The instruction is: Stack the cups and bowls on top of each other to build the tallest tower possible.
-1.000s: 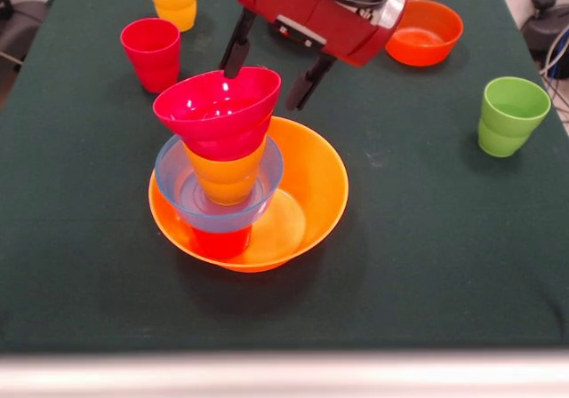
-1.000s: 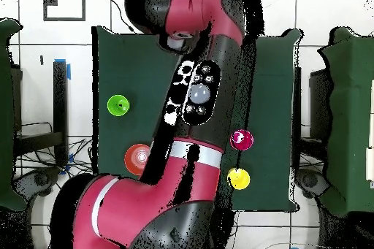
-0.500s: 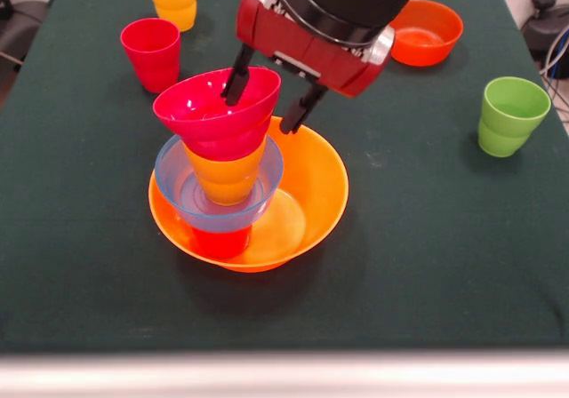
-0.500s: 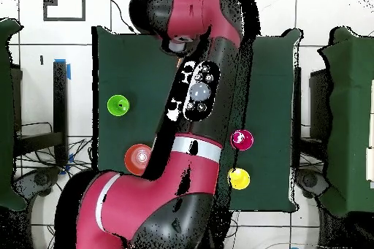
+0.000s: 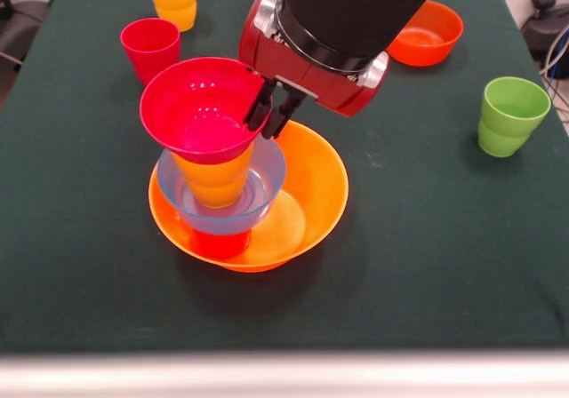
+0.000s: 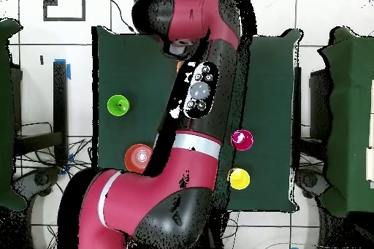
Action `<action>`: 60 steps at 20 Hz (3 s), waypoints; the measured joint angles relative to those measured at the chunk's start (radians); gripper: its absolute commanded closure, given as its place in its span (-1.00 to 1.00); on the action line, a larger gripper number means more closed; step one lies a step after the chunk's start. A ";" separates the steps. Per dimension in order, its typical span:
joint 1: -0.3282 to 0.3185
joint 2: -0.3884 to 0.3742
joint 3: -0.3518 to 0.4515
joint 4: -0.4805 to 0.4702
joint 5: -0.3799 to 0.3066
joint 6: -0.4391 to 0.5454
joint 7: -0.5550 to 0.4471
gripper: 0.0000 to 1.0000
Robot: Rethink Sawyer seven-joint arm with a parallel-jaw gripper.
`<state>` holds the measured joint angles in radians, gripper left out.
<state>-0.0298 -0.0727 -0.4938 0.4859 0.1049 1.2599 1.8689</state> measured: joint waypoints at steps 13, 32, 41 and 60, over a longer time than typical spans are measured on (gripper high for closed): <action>0.000 -0.001 0.000 0.002 0.004 0.000 0.000 -1.00; -0.002 -0.006 0.000 0.004 0.014 0.006 0.000 -1.00; -0.001 -0.065 -0.005 0.005 0.016 0.106 0.000 -1.00; 0.038 -0.131 -0.007 0.045 0.113 0.153 0.013 -1.00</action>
<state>0.0085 -0.2032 -0.5009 0.5314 0.2182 1.4131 1.8823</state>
